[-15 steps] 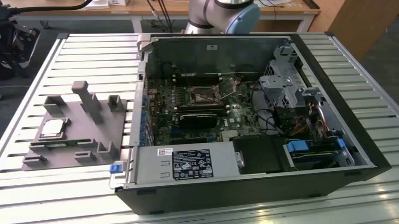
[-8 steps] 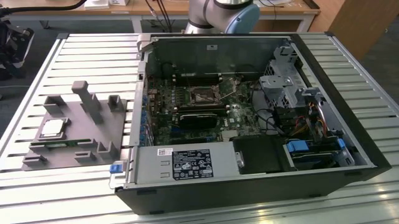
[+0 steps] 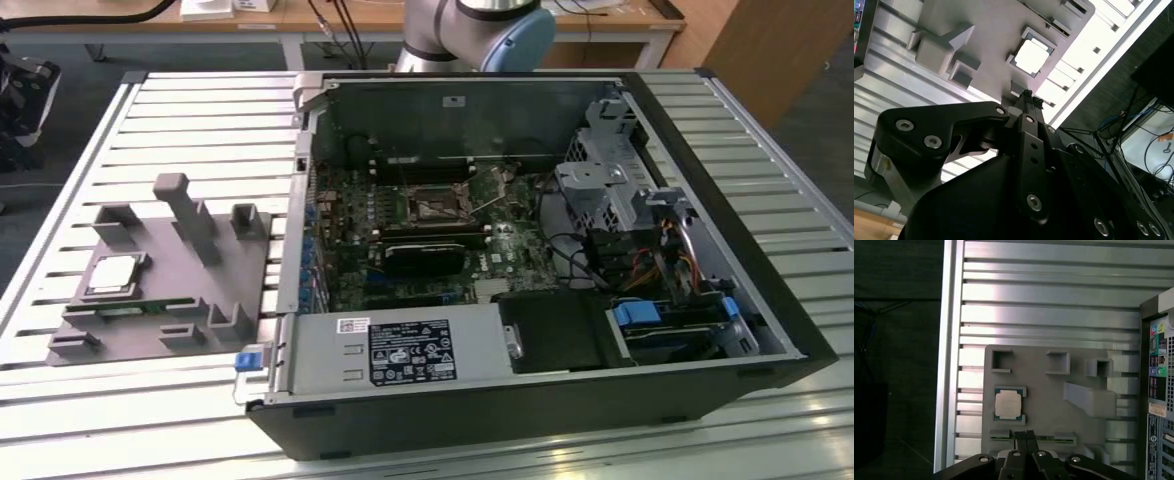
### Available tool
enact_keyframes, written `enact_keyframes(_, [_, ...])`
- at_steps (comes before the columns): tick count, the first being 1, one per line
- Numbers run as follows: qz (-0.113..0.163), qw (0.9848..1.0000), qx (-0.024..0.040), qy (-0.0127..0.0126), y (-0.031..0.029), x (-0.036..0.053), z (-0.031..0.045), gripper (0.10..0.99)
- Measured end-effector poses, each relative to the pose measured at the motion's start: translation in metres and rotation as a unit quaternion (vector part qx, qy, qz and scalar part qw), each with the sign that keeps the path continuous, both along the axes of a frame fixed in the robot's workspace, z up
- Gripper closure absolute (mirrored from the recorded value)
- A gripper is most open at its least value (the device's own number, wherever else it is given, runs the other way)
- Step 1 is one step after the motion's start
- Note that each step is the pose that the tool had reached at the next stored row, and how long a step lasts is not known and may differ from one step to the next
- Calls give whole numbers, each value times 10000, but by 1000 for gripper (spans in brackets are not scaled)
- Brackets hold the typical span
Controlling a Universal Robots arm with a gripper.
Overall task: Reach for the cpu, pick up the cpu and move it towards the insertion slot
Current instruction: 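Reach for the cpu, then pick up the cpu and move it towards the insertion slot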
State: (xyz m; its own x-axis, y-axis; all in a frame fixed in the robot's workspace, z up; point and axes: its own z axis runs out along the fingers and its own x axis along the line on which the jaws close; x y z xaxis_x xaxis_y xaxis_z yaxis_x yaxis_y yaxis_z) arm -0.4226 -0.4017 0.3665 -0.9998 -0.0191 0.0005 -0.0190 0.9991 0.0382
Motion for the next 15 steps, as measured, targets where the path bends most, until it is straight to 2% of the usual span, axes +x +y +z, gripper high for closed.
enact_keyframes(2, [1, 10000, 0, 0, 0, -5, -3, 973])
enact_keyframes(3, [0, 10000, 1, -1, -1, -5, -9, 922])
enact_keyframes(4, [0, 10000, 0, 0, -10, -7, -15, 922])
enact_keyframes(6, [0, 10000, 12, -1, -31, -10, -37, 796])
enact_keyframes(7, [0, 10000, 17, -2, -35, -10, -48, 796])
enact_keyframes(8, [0, 10000, 19, -1, -39, -10, -57, 737])
enact_keyframes(9, [0, 10000, 22, -1, -44, -10, -67, 737])
enact_keyframes(12, [1, 10000, 24, 1, -51, -11, -113, 561])
enact_keyframes(13, [6, 10000, 24, 5, -53, -11, -132, 561])
enact_keyframes(14, [23, 10000, 23, 8, -58, -10, -150, 506])
enact_keyframes(15, [46, 10000, 24, 9, -63, -10, -168, 506])
